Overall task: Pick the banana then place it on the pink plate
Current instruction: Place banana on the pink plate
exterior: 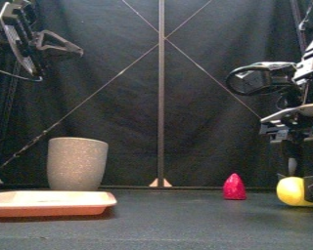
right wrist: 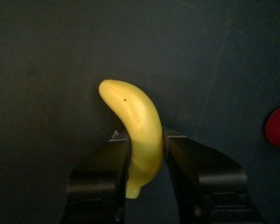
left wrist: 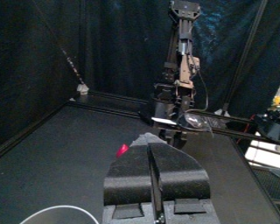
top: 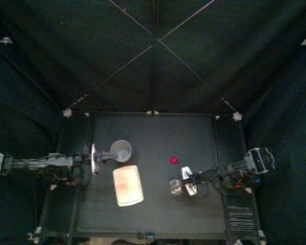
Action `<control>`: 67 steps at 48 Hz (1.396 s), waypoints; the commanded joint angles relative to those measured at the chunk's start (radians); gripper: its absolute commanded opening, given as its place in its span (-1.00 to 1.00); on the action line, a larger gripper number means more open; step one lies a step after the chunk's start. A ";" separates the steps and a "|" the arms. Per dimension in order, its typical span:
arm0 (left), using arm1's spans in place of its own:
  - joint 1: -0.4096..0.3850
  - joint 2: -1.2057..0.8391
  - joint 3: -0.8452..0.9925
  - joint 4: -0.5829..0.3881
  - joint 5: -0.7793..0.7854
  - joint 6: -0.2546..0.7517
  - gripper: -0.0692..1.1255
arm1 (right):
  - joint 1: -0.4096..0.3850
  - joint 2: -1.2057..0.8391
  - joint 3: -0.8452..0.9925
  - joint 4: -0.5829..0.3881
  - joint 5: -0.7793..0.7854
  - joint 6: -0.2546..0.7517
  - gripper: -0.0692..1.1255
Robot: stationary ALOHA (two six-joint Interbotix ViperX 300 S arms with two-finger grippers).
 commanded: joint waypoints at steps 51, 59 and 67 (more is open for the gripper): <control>0.067 0.005 0.017 -0.011 -0.025 0.005 -0.82 | -0.077 0.572 -0.940 0.037 -0.060 0.014 0.02; 0.069 0.005 0.018 -0.011 -0.025 0.002 -0.82 | -0.081 0.621 -1.000 0.043 0.025 0.015 0.03; 0.067 0.005 0.014 -0.014 -0.025 0.000 -0.82 | -0.077 0.644 -1.031 0.058 0.048 0.015 0.12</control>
